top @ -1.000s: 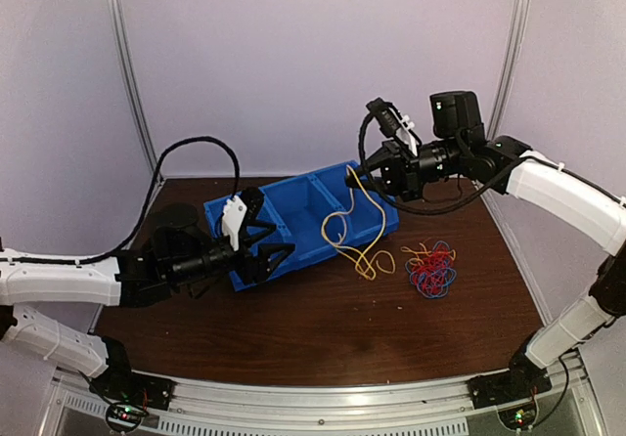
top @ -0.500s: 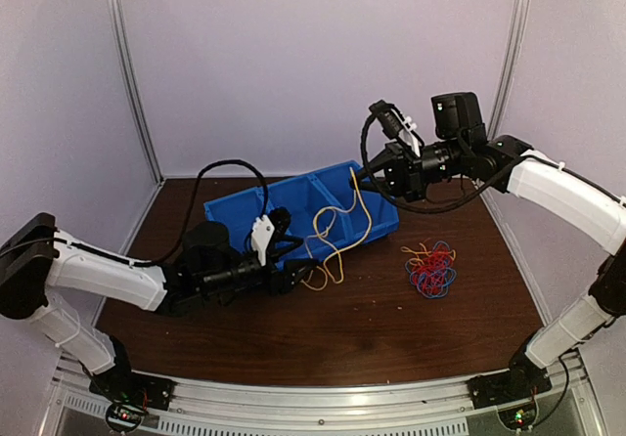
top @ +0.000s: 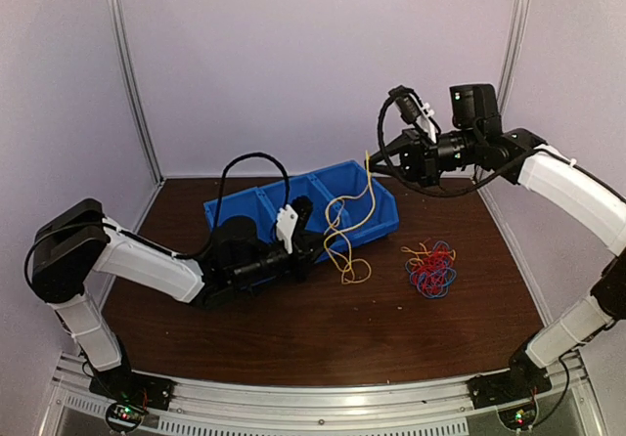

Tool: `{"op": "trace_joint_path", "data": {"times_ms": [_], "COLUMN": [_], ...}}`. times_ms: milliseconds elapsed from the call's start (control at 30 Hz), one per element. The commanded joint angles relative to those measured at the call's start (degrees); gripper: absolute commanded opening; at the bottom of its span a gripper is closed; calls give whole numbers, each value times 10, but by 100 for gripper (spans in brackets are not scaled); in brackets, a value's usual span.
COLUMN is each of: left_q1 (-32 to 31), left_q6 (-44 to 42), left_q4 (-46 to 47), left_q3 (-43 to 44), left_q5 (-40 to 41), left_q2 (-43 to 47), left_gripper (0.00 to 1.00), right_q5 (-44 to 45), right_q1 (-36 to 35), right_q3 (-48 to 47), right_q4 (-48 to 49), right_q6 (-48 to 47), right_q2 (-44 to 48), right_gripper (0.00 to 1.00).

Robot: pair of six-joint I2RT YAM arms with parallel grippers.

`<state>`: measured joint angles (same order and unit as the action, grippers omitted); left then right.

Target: Untangle the cables

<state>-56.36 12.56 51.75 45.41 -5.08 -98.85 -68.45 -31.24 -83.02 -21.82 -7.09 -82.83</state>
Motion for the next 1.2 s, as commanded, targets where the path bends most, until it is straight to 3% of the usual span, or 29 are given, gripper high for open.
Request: {"op": "trace_joint_path", "data": {"times_ms": [0,233,433,767,900,1033,1100,1167], "left_q1": [2,1,1,1,1,1,1,1], "left_q6": [45,78,79,54,32,12,6,2], "left_q4": [59,58,35,-20,-71,-105,-115,-124], "left_q3": [-46,-142,-181,-166,-127,-89,-69,-50], "left_q5": [4,22,40,42,42,42,42,42], "left_q2": [1,24,66,162,193,210,214,217], "left_gripper": [0,0,0,0,0,0,0,0], "right_q5": [-23,-16,15,95,103,108,117,123], "right_q1": [96,246,304,301,267,207,169,139], "right_q3": [-82,-182,-156,46,116,196,231,241], "right_q4": [17,45,103,15,-69,-94,-93,-108], "right_q6": [23,57,106,-87,-186,-209,-216,-230], "right_q2": [20,17,20,70,99,119,120,112], "right_gripper": [0,0,0,0,0,0,5,18]}}
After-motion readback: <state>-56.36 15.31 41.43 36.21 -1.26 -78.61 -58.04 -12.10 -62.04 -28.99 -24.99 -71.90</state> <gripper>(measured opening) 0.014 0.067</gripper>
